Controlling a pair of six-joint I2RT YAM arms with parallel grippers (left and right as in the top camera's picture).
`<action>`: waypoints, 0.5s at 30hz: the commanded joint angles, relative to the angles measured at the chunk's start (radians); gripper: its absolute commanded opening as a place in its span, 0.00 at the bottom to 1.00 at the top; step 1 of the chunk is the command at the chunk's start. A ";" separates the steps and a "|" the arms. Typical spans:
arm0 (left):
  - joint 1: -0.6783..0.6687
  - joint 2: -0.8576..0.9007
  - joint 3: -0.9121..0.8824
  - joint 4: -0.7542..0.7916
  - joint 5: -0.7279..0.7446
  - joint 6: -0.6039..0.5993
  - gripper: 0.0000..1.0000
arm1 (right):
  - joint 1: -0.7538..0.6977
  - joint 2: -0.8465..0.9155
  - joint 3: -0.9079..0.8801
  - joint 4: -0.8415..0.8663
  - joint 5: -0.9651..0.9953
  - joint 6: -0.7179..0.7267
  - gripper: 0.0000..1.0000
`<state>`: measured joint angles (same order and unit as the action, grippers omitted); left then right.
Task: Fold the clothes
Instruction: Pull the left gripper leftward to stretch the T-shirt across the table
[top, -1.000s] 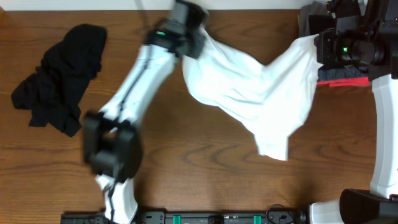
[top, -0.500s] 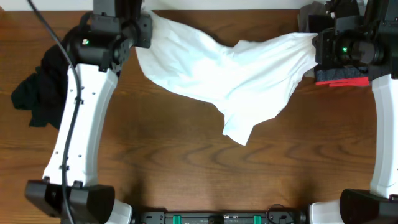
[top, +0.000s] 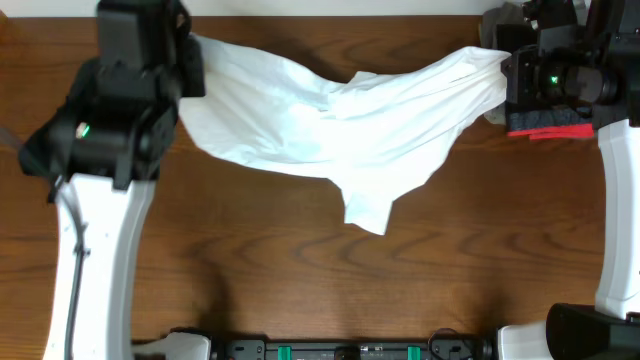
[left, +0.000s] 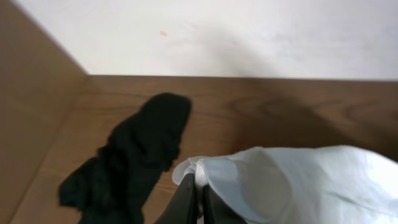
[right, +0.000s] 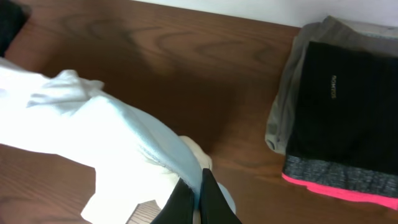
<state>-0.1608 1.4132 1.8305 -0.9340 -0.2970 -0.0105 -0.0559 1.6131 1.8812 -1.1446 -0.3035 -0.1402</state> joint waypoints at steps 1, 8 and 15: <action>0.005 -0.084 0.012 -0.012 -0.117 -0.071 0.06 | -0.003 -0.011 0.000 0.000 -0.032 -0.014 0.01; 0.005 -0.207 0.012 -0.031 -0.214 -0.102 0.06 | -0.006 -0.139 0.000 -0.002 0.002 0.032 0.01; 0.016 -0.245 0.012 -0.065 -0.348 -0.168 0.06 | -0.026 -0.289 0.000 -0.069 0.237 0.186 0.01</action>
<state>-0.1574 1.1687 1.8305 -0.9981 -0.5472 -0.1307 -0.0589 1.3762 1.8709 -1.1946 -0.1963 -0.0479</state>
